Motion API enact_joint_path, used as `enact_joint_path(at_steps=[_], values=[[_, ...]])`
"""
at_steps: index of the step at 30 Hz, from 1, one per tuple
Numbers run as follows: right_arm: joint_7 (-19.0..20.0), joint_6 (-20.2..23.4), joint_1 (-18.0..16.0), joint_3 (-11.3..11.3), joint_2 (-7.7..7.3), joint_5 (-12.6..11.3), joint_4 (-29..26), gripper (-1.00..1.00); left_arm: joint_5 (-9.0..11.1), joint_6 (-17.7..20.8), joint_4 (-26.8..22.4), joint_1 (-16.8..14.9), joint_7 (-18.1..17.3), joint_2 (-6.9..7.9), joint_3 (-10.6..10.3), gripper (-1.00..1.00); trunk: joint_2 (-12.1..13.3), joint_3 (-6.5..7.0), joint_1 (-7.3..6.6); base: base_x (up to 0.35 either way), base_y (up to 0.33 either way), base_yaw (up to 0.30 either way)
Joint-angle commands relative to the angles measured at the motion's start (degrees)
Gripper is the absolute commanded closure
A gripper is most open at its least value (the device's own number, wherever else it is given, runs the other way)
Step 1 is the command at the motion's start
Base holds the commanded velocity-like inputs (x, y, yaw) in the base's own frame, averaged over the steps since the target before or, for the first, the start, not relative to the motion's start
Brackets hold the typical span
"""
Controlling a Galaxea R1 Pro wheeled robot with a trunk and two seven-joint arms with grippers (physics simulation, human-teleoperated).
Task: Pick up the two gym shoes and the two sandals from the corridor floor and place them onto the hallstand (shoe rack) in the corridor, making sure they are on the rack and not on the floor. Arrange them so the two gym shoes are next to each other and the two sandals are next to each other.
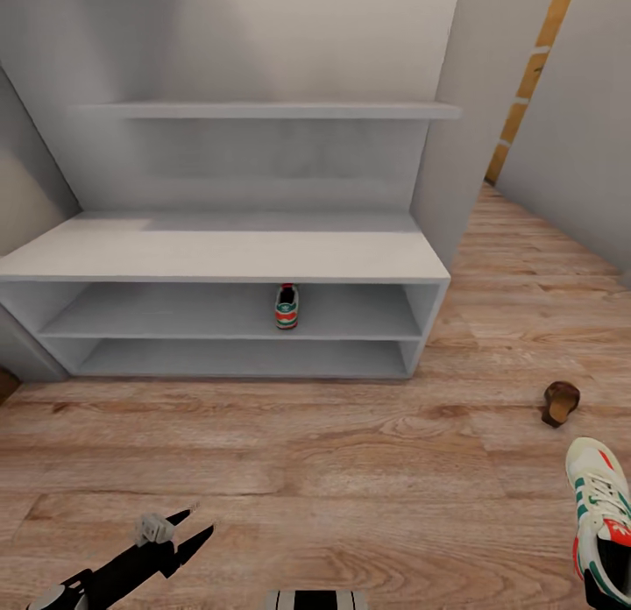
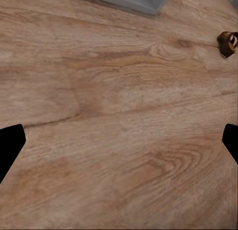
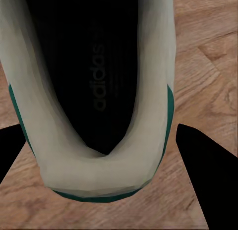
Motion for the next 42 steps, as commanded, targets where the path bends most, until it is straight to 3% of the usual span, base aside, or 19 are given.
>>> enact_joint_path(at_steps=[1,21,35,42], values=[[0.41,-0.22,-0.07,-0.45,0.04,0.58,-0.01,1.0,0.09,-0.38,0.11,-0.04,-0.15,0.03,0.05,-1.0,-0.02,-0.04,-0.03,-0.224,0.24,0.0],[0.41,-0.21,-0.07,-0.45,0.04,0.58,0.04,1.0,0.23,-0.17,0.11,-0.04,-0.31,0.26,0.18,-1.0,-0.02,-0.04,-0.03,-0.227,0.242,0.0],[0.41,-0.14,-0.06,-0.41,0.04,0.58,-0.15,1.0,0.25,-0.03,-0.18,-0.04,-0.57,0.35,0.18,-1.0,-0.02,-0.04,-0.03,-0.02,0.291,0.0],[0.41,-0.13,-0.06,-0.36,0.04,0.58,-0.38,1.0,0.28,-0.11,-0.33,-0.04,-0.64,0.36,0.18,-1.0,-0.02,-0.04,-0.03,0.0,0.044,0.0]])
